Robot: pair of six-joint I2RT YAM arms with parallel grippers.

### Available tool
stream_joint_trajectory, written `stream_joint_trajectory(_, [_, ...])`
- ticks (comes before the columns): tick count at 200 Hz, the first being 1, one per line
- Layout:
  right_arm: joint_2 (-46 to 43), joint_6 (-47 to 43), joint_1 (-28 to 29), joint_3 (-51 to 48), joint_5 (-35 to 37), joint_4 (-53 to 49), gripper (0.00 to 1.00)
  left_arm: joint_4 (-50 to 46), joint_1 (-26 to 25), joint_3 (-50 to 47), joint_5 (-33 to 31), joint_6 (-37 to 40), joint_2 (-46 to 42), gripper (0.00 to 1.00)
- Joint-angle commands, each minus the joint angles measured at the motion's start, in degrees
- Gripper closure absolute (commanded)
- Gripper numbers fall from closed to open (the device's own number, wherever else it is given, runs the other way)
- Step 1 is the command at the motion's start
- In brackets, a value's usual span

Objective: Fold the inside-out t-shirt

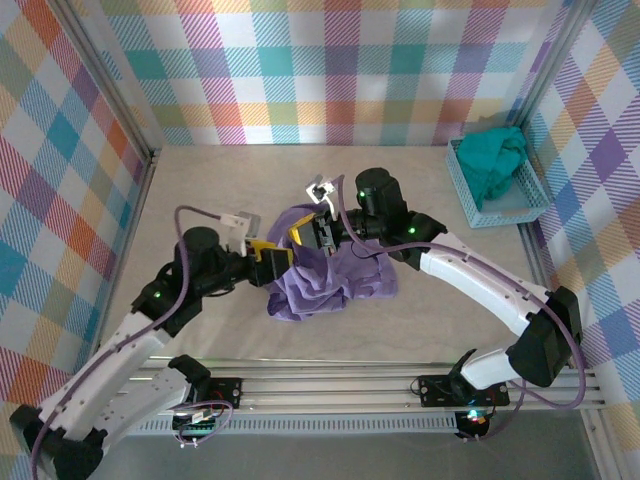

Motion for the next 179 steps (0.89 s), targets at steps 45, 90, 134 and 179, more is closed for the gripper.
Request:
stream_joint_trajectory(45, [-2.7,2.4,-1.6,-1.0,2.7,-4.0,0.94,15.9,-0.3,-0.5,4.3,-5.6,6.3,1.00])
stream_joint_trajectory(90, [-11.4,-5.0,-1.5,-11.0,9.9,-6.0,0.66,16.8,0.3,-1.1,5.9,-9.8,5.2,1.00])
stream_joint_trajectory(134, [-16.1,-6.9,-1.0,-17.9,11.3,-2.3,0.60,16.2,0.4,-1.3,6.2,-9.7,4.2,1.00])
stream_joint_trajectory(179, [-9.6,-8.1,-0.8,-14.2,9.9,-1.1,0.60,15.8,0.4,-1.5,6.4,-9.3,3.6,1.00])
